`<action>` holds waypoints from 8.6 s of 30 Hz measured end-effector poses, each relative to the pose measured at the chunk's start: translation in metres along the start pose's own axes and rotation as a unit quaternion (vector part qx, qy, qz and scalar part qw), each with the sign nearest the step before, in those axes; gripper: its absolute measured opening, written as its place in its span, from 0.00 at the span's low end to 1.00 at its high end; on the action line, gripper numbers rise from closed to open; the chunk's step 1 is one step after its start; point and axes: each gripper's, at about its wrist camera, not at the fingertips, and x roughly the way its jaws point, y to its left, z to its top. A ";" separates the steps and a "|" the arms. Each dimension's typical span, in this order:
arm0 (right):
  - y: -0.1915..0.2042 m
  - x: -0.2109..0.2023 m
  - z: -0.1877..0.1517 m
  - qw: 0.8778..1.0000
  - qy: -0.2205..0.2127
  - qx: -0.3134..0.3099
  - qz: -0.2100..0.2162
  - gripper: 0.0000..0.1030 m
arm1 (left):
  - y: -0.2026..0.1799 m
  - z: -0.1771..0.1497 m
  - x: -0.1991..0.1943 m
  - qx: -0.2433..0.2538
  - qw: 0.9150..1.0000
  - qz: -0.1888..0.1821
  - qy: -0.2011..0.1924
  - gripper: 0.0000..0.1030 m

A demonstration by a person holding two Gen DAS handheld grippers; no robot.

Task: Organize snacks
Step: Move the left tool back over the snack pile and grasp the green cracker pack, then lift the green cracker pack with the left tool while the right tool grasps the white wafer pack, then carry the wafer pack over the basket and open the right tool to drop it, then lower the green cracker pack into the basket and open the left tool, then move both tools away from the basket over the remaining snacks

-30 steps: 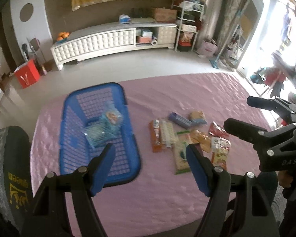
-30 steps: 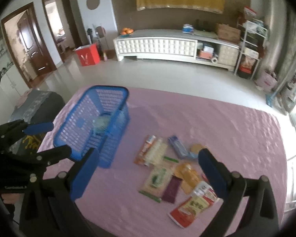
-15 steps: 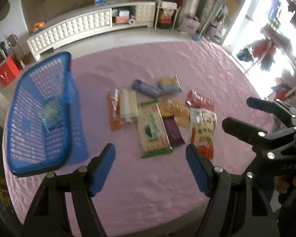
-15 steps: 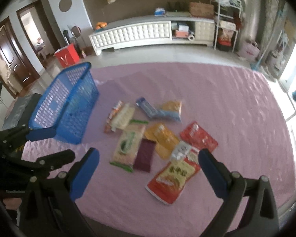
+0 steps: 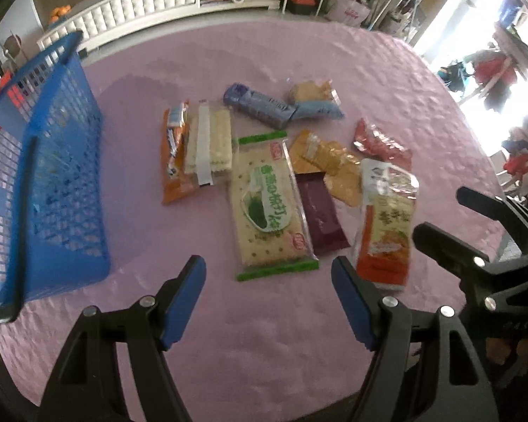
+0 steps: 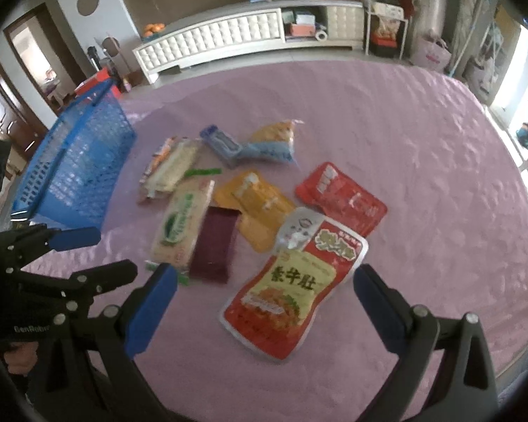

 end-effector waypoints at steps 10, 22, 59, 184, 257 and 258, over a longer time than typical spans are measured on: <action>-0.024 0.028 -0.005 1.000 0.004 0.023 -0.016 0.98 | -0.003 0.019 0.050 0.004 0.999 0.015 0.039 0.70; -0.052 0.037 -0.007 0.998 0.011 0.064 -0.008 0.98 | 0.000 0.040 0.072 0.003 0.999 0.004 0.037 0.72; 0.053 0.074 0.075 0.997 0.027 -0.014 0.068 0.98 | 0.054 -0.047 -0.083 -0.038 0.975 0.119 -0.183 0.55; 0.260 -0.004 0.120 0.967 -0.085 -0.231 0.058 0.88 | 0.221 -0.007 -0.169 -0.045 0.976 0.080 -0.195 0.55; 0.131 -0.172 0.032 0.951 -0.284 -0.113 -0.051 1.00 | 0.037 -0.066 -0.242 0.021 0.927 0.080 -0.367 1.00; 0.127 -0.173 0.029 0.951 -0.283 -0.111 -0.055 1.00 | 0.031 -0.064 -0.239 0.024 0.928 0.079 -0.363 1.00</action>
